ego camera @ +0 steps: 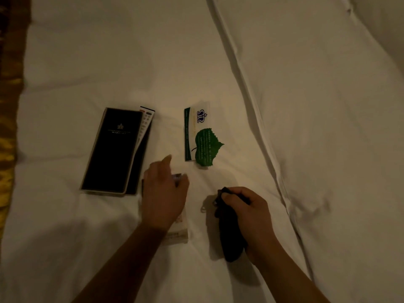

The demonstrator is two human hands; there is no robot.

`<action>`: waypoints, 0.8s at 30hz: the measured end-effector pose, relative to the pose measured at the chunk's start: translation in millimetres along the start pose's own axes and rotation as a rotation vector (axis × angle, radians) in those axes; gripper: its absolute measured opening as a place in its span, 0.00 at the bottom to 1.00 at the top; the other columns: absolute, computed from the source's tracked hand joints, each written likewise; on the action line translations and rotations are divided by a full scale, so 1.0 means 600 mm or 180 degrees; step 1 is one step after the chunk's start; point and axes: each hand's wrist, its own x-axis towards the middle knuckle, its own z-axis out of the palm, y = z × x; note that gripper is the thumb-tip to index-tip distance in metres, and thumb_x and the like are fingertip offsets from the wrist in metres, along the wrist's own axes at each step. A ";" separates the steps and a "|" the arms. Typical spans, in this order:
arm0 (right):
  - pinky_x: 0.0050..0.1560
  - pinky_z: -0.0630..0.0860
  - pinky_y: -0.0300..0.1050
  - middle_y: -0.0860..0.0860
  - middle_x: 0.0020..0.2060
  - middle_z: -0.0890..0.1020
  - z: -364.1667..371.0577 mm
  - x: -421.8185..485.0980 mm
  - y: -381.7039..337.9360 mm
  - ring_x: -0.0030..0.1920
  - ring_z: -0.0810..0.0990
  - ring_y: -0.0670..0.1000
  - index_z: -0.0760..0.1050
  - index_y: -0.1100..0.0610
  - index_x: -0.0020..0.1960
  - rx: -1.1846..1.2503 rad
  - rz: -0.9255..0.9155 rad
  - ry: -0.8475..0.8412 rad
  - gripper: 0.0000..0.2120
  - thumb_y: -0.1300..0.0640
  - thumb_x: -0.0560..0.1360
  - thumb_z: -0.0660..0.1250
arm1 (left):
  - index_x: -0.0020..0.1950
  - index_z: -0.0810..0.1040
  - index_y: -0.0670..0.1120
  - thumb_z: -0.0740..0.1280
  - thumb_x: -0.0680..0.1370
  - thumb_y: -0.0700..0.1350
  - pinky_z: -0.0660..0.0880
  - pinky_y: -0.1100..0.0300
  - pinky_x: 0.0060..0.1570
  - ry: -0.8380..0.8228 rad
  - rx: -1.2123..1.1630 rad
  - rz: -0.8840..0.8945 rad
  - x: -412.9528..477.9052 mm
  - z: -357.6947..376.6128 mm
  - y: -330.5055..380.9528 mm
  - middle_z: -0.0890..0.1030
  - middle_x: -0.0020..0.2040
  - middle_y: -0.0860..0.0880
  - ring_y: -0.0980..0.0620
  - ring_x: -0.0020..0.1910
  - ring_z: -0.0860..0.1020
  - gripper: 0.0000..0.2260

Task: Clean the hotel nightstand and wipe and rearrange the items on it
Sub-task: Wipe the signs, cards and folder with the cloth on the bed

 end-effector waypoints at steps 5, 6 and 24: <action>0.47 0.83 0.52 0.51 0.39 0.87 -0.007 0.023 0.003 0.41 0.86 0.55 0.85 0.50 0.42 -0.0160 -0.0081 0.0098 0.06 0.58 0.74 0.71 | 0.77 0.63 0.41 0.65 0.79 0.61 0.72 0.50 0.66 -0.0518 -0.0969 -0.0693 0.138 0.043 0.065 0.73 0.71 0.38 0.41 0.67 0.74 0.35; 0.46 0.83 0.51 0.50 0.39 0.87 -0.009 0.025 0.003 0.40 0.86 0.54 0.85 0.49 0.42 -0.0151 -0.0091 0.0108 0.06 0.58 0.74 0.71 | 0.75 0.65 0.39 0.67 0.78 0.61 0.75 0.49 0.64 -0.0544 -0.1170 -0.0821 0.157 0.048 0.073 0.74 0.69 0.38 0.41 0.65 0.76 0.35; 0.46 0.78 0.40 0.48 0.48 0.80 0.005 0.022 -0.029 0.48 0.78 0.47 0.81 0.52 0.52 -0.2928 -0.2842 -0.0354 0.10 0.50 0.73 0.69 | 0.68 0.76 0.46 0.59 0.84 0.45 0.83 0.54 0.48 -0.1417 -0.4277 -0.1600 0.007 0.017 0.084 0.85 0.58 0.42 0.43 0.56 0.84 0.14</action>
